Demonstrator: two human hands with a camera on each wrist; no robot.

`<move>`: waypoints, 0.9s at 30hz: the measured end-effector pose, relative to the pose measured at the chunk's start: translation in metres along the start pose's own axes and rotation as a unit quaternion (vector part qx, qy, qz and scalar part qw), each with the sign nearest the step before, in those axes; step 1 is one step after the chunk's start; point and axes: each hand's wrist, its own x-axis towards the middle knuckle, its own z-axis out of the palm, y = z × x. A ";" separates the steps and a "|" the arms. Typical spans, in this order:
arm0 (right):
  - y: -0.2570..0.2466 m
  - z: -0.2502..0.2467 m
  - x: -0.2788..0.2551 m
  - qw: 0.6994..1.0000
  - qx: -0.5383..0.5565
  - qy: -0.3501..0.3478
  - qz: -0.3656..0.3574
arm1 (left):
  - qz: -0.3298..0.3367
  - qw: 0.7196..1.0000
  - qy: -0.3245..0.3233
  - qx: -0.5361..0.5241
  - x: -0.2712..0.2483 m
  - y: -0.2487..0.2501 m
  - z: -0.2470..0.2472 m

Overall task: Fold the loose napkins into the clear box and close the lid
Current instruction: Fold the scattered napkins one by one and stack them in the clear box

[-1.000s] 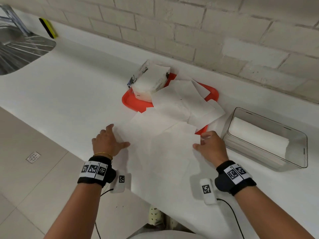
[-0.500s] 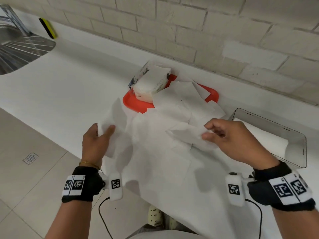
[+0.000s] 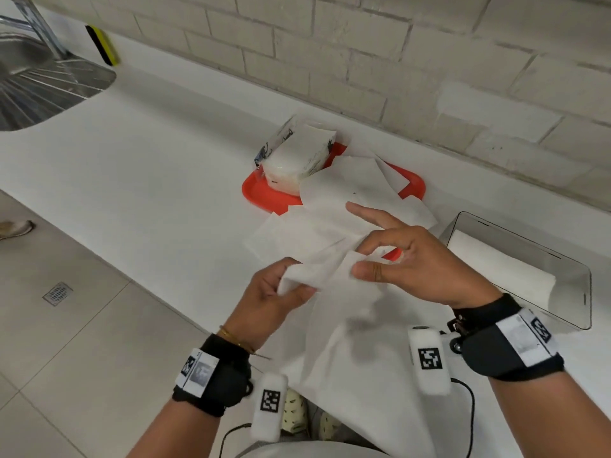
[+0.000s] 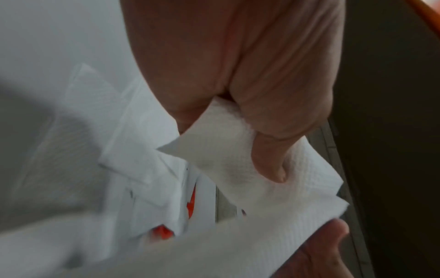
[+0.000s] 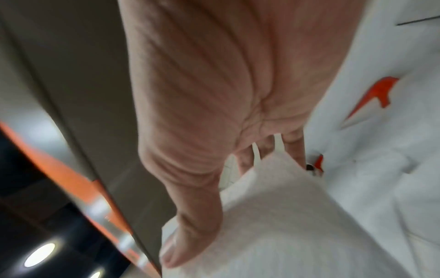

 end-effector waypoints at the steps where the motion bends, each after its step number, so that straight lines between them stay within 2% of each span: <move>1: 0.005 0.001 -0.001 1.000 0.020 -0.003 -0.002 | -0.003 1.000 -0.012 -0.008 -0.001 -0.003 0.005; 3: 0.016 0.004 -0.004 0.997 0.072 0.001 0.007 | -0.010 0.999 -0.024 -0.023 -0.004 -0.008 0.013; 5: 0.025 0.005 -0.009 0.991 0.124 0.039 0.032 | -0.026 0.999 -0.035 -0.013 -0.005 -0.015 0.016; 9: 0.039 0.006 -0.018 0.990 0.106 0.091 0.034 | -0.100 0.991 -0.082 -0.037 -0.003 -0.025 0.001; 11: 0.042 0.004 -0.024 0.990 0.092 0.097 0.037 | -0.111 0.993 -0.025 -0.029 0.010 -0.028 -0.017; 12: 0.044 0.002 -0.026 0.991 0.080 0.101 0.043 | -0.112 0.993 0.035 0.014 0.021 -0.031 -0.028; 13: 0.045 0.001 -0.029 0.992 0.063 0.102 0.048 | -0.116 0.983 0.106 0.094 0.035 -0.037 -0.041; 14: 0.046 0.000 -0.031 0.992 0.044 0.103 0.053 | -0.118 0.956 0.169 0.207 0.050 -0.042 -0.054; 15: 0.044 -0.001 -0.032 0.992 0.031 0.103 0.058 | -0.120 0.918 0.208 0.315 0.064 -0.046 -0.066; 16: 0.040 -0.001 -0.034 0.993 0.019 0.101 0.063 | -0.122 0.884 0.222 0.393 0.079 -0.050 -0.077; 17: 0.036 -0.001 -0.035 0.993 0.007 0.095 0.064 | -0.124 0.863 0.216 0.439 0.092 -0.053 -0.085; 20: 0.021 0.001 -0.037 0.997 -0.020 0.068 0.032 | -0.143 0.835 0.146 0.511 0.123 -0.056 -0.095; 22: 0.014 0.002 -0.039 0.998 -0.041 0.051 0.013 | -0.138 0.819 0.123 0.543 0.137 -0.061 -0.094; 27: 0.008 -0.001 -0.040 0.995 -0.086 0.058 0.008 | -0.191 0.828 0.137 0.509 0.156 -0.070 -0.095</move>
